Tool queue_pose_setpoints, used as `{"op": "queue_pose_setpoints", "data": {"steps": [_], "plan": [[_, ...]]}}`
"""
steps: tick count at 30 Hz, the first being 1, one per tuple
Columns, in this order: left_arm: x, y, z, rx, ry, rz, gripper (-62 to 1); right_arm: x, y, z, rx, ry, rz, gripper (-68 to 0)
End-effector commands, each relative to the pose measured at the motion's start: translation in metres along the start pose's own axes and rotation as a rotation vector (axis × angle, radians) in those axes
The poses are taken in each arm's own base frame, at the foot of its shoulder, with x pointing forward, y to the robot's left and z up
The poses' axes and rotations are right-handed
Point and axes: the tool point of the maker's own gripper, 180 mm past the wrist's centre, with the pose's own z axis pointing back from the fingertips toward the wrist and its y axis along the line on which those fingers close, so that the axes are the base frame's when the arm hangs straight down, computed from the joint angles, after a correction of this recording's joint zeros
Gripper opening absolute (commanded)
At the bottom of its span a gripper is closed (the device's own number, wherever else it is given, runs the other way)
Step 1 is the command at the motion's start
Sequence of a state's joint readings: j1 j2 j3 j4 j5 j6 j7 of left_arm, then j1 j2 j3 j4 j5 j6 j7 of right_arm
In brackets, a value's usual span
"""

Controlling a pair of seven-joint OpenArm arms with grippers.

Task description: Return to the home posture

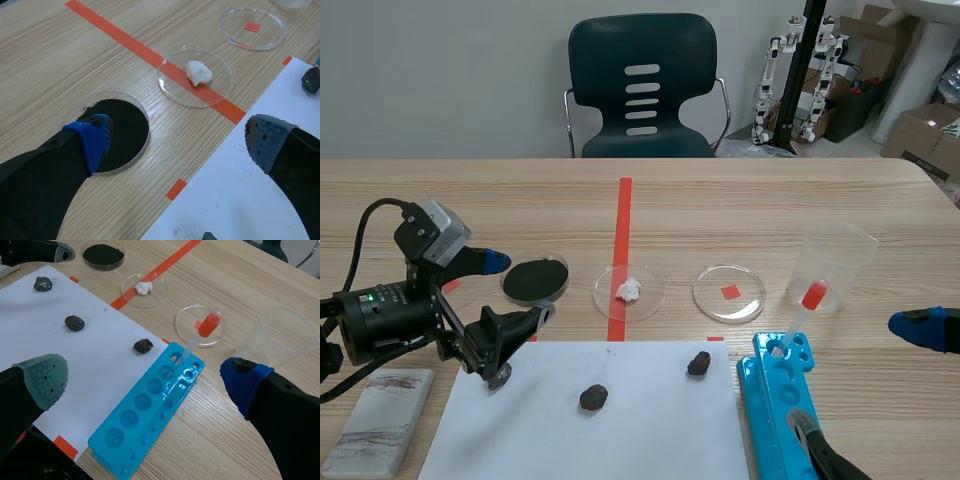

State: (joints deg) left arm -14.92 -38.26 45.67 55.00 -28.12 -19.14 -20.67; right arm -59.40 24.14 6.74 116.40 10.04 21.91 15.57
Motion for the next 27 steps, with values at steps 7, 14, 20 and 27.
{"op": "queue_pose_setpoints", "data": {"steps": [7,14,20,27], "plan": [[0.014,0.0,-0.004,-0.001,-0.047,0.0,-5.4,0.006,-0.003,-0.001,-0.008,-0.026,0.001,-2.9],[0.014,0.0,-0.004,-0.001,-0.047,0.0,-5.4,0.006,-0.003,-0.001,-0.008,-0.026,0.001,-2.9],[0.022,0.001,-0.005,0.009,-0.076,0.023,-5.4,0.006,-0.003,-0.001,-0.008,-0.026,0.001,-2.9],[0.048,-0.013,-0.001,0.002,-0.141,-0.003,-5.3,0.006,-0.003,-0.001,-0.008,-0.026,0.001,-2.9]]}}
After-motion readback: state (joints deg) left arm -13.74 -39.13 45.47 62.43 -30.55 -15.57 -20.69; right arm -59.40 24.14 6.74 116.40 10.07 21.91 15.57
